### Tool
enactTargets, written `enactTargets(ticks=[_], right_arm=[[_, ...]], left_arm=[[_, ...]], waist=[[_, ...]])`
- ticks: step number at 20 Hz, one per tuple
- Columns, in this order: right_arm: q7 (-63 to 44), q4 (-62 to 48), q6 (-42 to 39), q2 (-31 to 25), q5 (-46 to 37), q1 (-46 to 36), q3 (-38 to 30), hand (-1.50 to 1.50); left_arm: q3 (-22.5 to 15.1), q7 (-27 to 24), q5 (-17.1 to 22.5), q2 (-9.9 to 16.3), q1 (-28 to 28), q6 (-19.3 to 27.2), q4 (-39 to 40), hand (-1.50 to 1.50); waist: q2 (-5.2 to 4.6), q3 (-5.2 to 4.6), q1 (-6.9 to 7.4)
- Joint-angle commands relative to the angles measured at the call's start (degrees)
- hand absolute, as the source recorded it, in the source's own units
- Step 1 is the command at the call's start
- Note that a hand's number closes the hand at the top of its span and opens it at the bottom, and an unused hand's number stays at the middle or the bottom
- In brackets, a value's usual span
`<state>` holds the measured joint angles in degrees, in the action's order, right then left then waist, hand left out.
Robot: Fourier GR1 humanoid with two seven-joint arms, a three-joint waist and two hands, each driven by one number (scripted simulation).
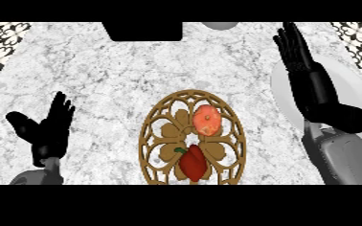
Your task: Pick the squash from the placemat and place it in the plate
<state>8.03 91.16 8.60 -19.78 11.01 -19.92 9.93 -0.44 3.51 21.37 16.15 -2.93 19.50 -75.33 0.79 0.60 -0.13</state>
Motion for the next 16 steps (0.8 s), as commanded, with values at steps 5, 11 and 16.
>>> enactTargets(ticks=[5, 11, 16], right_arm=[[-6.9, -8.0, -6.1, -5.9, 6.7, -12.1, -11.1, 1.5], [-4.5, -10.0, 15.1, -2.4, -11.7, -3.0, -8.3, -1.5], [0.2, -1.4, 12.1, 0.8, -10.1, 5.0, -6.8, -1.5]], left_arm=[[-10.0, 4.1, -5.5, -0.2, 1.9, -5.3, -1.4, 0.0], [-14.2, 4.8, -5.3, -3.1, 2.5, -7.6, -4.8, 0.0], [-12.1, 7.7, -4.9, -2.3, 0.5, -9.4, -5.0, 0.0]], waist=[[-0.97, -0.58, 0.72], [-0.69, -0.56, -0.04], [-0.65, -0.6, -0.24]])
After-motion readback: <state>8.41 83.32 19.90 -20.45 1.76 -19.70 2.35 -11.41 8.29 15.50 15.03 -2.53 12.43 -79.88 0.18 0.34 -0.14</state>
